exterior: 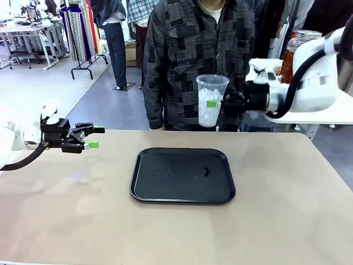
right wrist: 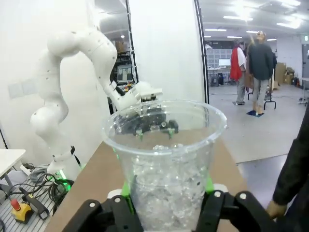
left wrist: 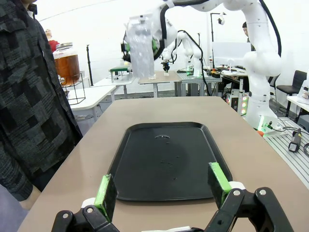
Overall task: Pour the drink into the iced cup.
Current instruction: Pick up the iced cup indicated by the human and present it to them, then open the gripper to release the iced cup you were holding.
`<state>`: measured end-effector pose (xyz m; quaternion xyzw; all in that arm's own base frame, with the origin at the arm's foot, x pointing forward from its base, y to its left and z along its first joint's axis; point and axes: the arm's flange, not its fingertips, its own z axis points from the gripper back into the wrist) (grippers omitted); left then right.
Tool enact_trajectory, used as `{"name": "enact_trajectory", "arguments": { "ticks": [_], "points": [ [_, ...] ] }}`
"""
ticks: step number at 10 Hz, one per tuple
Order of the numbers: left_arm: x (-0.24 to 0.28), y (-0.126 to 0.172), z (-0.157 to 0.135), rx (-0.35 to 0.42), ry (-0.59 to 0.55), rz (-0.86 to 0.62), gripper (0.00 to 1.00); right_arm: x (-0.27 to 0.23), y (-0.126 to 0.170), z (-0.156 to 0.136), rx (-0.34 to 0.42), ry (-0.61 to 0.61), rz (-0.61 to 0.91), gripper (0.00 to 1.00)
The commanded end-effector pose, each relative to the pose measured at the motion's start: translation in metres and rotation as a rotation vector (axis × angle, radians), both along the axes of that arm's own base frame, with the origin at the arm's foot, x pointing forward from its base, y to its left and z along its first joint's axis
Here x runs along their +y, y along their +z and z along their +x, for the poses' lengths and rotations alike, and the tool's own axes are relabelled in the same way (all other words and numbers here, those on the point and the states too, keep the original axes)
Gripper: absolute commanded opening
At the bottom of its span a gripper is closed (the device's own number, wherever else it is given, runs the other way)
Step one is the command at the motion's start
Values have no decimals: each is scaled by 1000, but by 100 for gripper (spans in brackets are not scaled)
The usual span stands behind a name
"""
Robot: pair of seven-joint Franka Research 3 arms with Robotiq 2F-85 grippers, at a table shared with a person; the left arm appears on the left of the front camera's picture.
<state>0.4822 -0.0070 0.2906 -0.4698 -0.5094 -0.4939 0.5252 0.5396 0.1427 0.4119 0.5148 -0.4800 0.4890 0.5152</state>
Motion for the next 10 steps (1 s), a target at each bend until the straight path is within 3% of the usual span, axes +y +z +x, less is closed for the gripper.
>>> {"name": "enact_trajectory", "arguments": {
  "ticks": [1,2,10],
  "points": [
    [0,2,0,8,1,2,100,0,20,18,30,-6,-17,63],
    [0,2,0,8,1,2,100,0,0,0,0,0,0,63],
    [0,2,0,8,1,2,100,0,0,0,0,0,0,63]
  ]
}}
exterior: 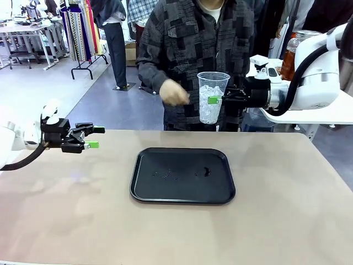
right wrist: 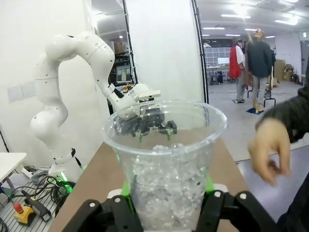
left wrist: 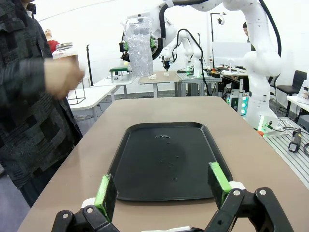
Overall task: Pour the drink into the iced cup.
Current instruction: Open the gripper to release the iced cup you were holding.
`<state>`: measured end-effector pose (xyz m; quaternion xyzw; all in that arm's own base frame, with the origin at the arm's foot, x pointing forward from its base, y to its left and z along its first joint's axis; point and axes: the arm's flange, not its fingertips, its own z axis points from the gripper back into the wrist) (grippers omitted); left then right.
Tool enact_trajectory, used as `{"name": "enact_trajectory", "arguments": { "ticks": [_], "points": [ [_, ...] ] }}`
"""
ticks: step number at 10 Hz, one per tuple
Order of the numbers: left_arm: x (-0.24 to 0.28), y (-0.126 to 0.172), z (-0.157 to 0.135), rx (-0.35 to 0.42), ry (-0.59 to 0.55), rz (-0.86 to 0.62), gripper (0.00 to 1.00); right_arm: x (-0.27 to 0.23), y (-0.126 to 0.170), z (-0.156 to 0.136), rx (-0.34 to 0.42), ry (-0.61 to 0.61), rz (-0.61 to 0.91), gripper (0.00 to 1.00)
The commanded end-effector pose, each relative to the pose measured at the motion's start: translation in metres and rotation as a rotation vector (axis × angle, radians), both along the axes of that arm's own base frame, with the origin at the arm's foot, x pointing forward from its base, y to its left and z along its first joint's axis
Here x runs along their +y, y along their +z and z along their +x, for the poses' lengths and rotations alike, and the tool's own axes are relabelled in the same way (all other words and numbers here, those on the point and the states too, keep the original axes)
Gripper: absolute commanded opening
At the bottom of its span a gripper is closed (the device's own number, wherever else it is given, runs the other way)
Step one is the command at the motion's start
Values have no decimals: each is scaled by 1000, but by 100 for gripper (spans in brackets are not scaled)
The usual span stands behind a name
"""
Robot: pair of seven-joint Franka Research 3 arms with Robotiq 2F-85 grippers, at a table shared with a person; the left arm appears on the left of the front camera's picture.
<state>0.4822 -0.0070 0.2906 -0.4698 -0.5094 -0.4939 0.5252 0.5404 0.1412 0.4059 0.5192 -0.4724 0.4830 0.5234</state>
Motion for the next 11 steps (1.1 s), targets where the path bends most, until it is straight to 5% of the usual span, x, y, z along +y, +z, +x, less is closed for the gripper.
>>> {"name": "enact_trajectory", "arguments": {
  "ticks": [1,11],
  "points": [
    [0,2,0,8,1,2,100,2,6,-1,-26,2,5,63],
    [0,2,0,8,1,2,100,2,6,-1,-26,2,5,63]
  ]
}}
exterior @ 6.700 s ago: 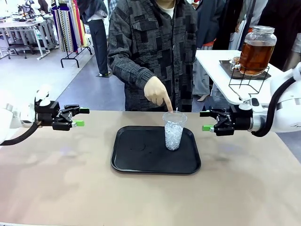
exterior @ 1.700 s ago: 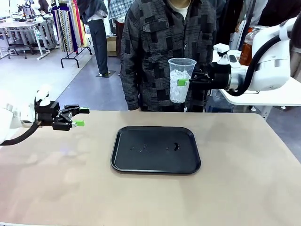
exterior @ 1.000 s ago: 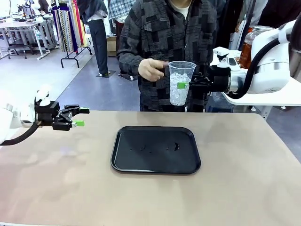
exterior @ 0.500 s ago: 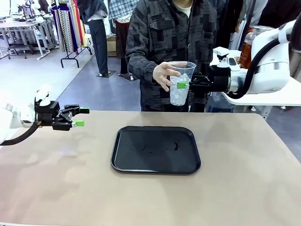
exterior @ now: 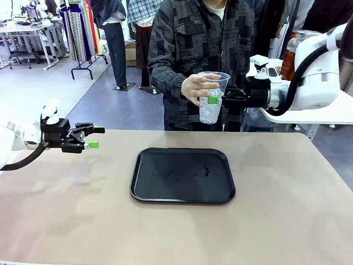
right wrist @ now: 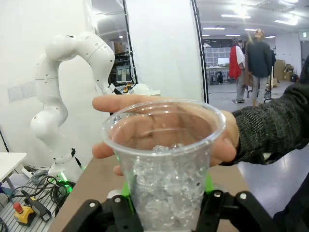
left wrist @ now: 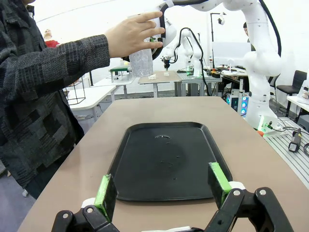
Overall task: Pour the drink into the iced cup.
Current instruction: Open the gripper to release the iced cup you were holding.
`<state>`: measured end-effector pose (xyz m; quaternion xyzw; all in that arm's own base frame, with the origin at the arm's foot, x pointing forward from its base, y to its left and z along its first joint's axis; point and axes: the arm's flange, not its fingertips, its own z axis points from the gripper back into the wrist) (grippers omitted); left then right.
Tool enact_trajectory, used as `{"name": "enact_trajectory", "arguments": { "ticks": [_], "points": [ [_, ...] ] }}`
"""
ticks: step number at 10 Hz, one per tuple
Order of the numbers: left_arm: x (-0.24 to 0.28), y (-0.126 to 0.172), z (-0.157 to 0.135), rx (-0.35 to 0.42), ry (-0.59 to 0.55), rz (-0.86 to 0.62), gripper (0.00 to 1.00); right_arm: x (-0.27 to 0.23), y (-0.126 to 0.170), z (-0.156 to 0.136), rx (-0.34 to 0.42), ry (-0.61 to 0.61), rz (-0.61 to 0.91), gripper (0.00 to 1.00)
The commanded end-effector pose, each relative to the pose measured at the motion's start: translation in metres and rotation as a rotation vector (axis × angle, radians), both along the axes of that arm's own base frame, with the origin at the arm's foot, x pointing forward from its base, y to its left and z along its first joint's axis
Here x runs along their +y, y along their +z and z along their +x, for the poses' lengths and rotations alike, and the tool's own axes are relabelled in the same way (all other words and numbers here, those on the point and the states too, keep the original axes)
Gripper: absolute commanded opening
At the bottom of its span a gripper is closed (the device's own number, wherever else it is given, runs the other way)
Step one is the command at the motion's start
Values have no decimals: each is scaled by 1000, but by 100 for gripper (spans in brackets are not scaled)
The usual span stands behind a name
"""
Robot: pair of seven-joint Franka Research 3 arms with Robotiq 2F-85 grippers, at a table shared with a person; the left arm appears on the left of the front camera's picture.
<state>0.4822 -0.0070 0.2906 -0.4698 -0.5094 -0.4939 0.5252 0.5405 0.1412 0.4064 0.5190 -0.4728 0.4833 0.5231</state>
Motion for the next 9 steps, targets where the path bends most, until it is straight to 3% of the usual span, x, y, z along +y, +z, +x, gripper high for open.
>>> {"name": "enact_trajectory", "arguments": {
  "ticks": [1,8,9],
  "points": [
    [0,2,0,8,1,2,100,2,6,-1,-25,2,5,63],
    [0,2,0,8,1,2,100,2,6,-1,-25,2,5,63],
    [0,2,0,8,1,2,100,0,2,0,-3,0,1,72]
  ]
}}
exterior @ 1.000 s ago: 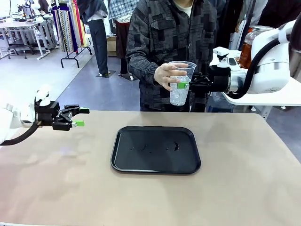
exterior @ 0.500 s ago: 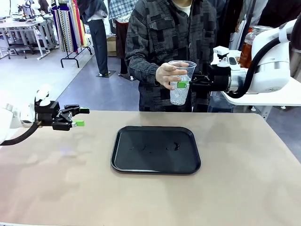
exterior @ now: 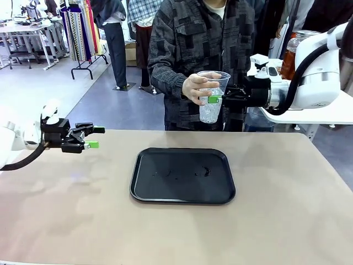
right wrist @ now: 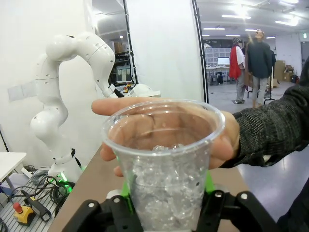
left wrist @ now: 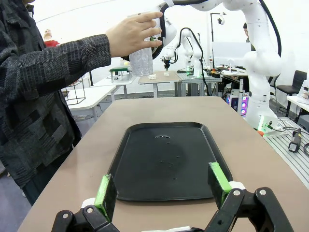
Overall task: Pour the drink into the iced cup.
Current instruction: Open the gripper to release the iced cup you were holding.
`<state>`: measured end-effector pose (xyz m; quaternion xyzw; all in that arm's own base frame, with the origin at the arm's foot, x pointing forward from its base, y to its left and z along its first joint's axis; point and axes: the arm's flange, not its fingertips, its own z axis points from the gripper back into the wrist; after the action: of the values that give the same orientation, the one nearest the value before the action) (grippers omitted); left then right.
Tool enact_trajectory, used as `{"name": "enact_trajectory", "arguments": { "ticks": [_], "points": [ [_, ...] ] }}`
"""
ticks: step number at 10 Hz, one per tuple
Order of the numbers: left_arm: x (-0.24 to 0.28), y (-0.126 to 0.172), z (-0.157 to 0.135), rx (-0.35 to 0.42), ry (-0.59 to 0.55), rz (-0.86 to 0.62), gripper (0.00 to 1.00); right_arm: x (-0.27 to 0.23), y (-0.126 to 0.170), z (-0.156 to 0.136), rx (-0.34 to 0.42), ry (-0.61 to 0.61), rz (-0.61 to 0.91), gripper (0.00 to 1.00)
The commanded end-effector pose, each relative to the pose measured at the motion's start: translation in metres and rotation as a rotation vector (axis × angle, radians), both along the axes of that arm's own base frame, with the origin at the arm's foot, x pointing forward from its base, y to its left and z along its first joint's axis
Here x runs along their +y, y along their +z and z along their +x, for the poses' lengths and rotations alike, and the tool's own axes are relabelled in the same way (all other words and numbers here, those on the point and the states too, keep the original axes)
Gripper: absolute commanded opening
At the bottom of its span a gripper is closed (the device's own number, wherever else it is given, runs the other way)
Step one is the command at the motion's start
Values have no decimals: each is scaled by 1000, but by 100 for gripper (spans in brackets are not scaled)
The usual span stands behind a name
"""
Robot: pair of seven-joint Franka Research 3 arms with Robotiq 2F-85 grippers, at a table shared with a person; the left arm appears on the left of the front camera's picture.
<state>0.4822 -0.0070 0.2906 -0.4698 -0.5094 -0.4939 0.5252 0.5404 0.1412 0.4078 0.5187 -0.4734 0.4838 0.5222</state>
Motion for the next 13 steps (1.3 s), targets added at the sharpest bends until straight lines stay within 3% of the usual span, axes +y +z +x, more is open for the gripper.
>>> {"name": "enact_trajectory", "arguments": {
  "ticks": [1,2,6,10,13],
  "points": [
    [0,2,0,8,1,2,100,-4,0,1,8,7,12,91],
    [0,2,0,8,1,2,100,-11,-2,1,20,2,7,100],
    [0,2,0,8,1,2,100,-53,-15,-6,24,-50,16,100],
    [0,2,0,8,1,2,100,-105,-62,-28,-33,-29,-15,100],
    [0,2,0,8,1,2,100,-134,-89,-40,-25,-64,-6,100]
  ]
}}
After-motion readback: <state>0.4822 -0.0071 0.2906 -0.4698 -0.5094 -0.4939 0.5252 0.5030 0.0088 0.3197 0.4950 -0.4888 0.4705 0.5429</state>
